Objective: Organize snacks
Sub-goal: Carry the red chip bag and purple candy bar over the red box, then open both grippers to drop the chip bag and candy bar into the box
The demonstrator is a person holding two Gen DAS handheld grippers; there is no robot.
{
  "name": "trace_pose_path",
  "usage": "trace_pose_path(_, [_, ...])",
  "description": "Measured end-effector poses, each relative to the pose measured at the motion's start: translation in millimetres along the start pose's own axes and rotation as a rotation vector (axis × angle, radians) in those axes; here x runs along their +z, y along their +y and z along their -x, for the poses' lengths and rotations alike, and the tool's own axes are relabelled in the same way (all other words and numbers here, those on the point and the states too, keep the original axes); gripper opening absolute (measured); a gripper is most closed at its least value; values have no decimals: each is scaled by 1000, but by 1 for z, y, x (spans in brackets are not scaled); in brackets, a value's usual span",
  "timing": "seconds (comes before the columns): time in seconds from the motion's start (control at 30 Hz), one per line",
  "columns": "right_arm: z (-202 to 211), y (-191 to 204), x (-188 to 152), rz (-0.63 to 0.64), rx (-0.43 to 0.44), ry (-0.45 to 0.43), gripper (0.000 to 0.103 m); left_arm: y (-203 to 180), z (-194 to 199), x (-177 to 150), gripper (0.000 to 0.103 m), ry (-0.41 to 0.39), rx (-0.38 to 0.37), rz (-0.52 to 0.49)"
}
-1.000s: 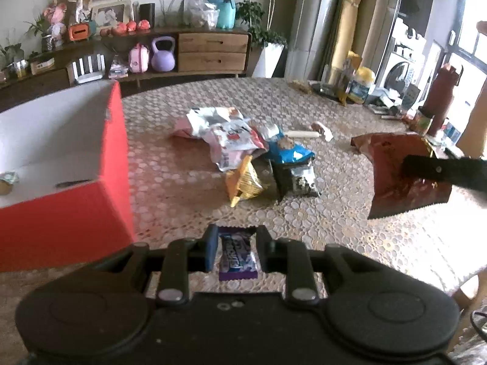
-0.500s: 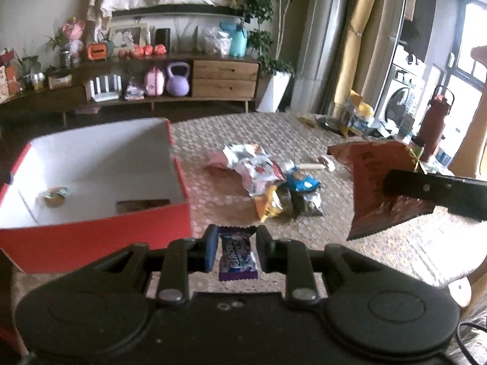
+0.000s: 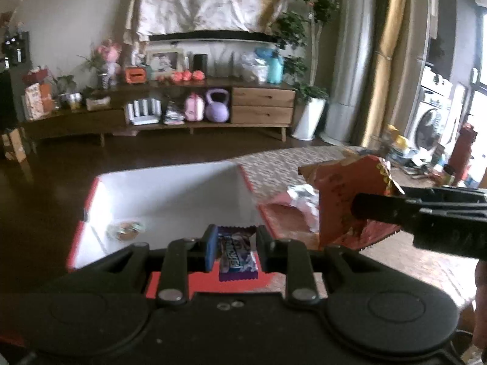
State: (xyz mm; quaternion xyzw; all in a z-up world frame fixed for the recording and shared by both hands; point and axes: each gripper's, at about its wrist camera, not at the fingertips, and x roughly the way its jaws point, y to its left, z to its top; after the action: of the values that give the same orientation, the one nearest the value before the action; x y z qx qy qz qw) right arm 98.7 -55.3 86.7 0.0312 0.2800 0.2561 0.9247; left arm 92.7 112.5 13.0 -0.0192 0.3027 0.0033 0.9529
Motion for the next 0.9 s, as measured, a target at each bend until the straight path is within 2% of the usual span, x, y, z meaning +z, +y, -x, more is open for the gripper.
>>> trace_pose_path(0.27, [-56, 32, 12, 45, 27, 33, 49, 44, -22, 14, 24, 10, 61, 24])
trace_pose_path(0.53, [-120, 51, 6, 65, 25, 107, 49, 81, -63, 13, 24, 75, 101, 50])
trace_pose_path(0.9, [-172, 56, -6, 57, 32, 195, 49, 101, -105, -3, 24, 163, 114, 71])
